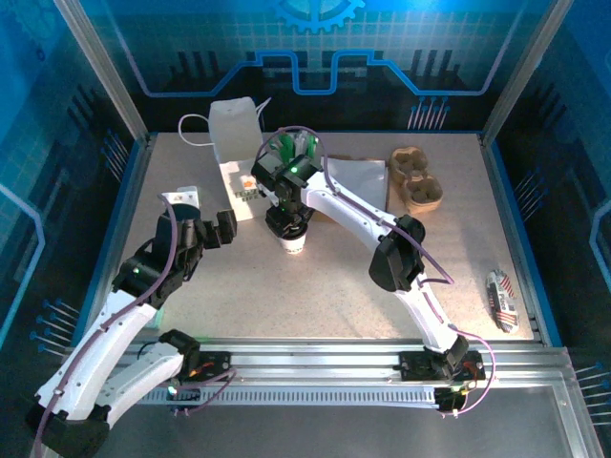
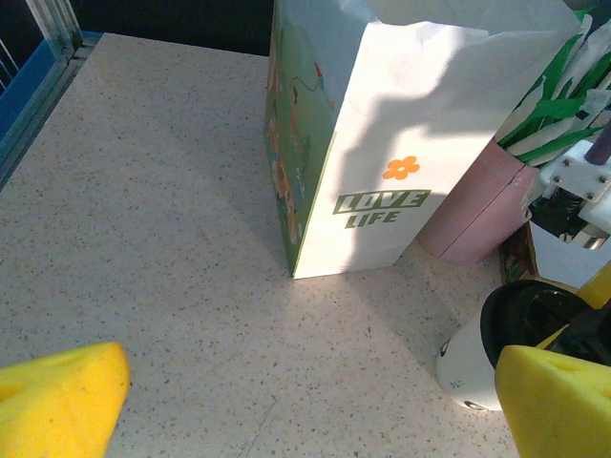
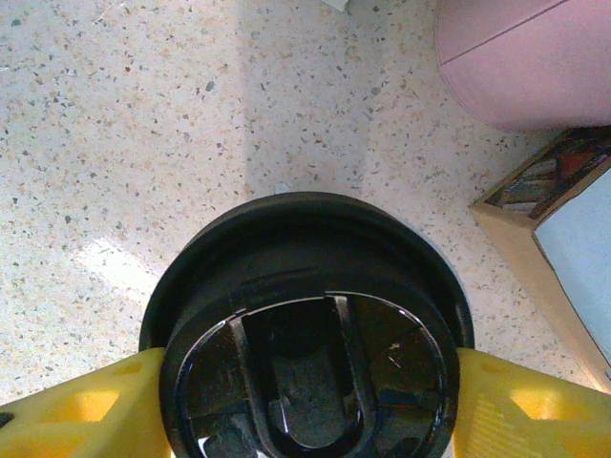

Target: Pack the takeout coffee

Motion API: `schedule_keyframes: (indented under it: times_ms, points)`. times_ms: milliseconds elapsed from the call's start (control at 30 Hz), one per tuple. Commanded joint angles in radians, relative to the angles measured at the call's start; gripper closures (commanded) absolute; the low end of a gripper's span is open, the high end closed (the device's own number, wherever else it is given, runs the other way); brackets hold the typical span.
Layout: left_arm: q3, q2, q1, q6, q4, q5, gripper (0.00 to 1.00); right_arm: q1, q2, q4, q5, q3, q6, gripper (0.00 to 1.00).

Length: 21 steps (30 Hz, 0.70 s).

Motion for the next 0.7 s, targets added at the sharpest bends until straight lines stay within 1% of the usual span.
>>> schedule_keyframes:
  times_ms: [0, 233, 400, 433, 567, 667]
  points:
    - [0.0, 0.004, 0.009, 0.016, 0.02, 0.014, 0.01, 0.009, 0.037, -0.036, -0.003, -0.022, -0.006, 0.35]
    - [0.0, 0.001, 0.009, 0.015, 0.016, 0.014, 0.01, 0.002, 0.025, 0.004, -0.004, -0.111, 0.002, 0.36]
    - [0.001, 0.006, 0.009, 0.016, 0.017, 0.017, 0.01, -0.009, 0.02, 0.052, -0.055, -0.19, 0.017, 0.36]
    - [0.001, 0.007, 0.009, 0.015, 0.015, 0.017, 0.01, -0.008, -0.012, 0.059, -0.057, -0.206, 0.02, 0.37]
    - [0.0, 0.006, 0.009, 0.015, 0.015, 0.015, 0.01, -0.006, -0.041, 0.092, -0.107, -0.247, 0.024, 0.37]
    - [0.001, 0.007, 0.009, 0.015, 0.012, 0.015, 0.01, -0.011, -0.035, 0.096, -0.11, -0.261, 0.024, 0.37]
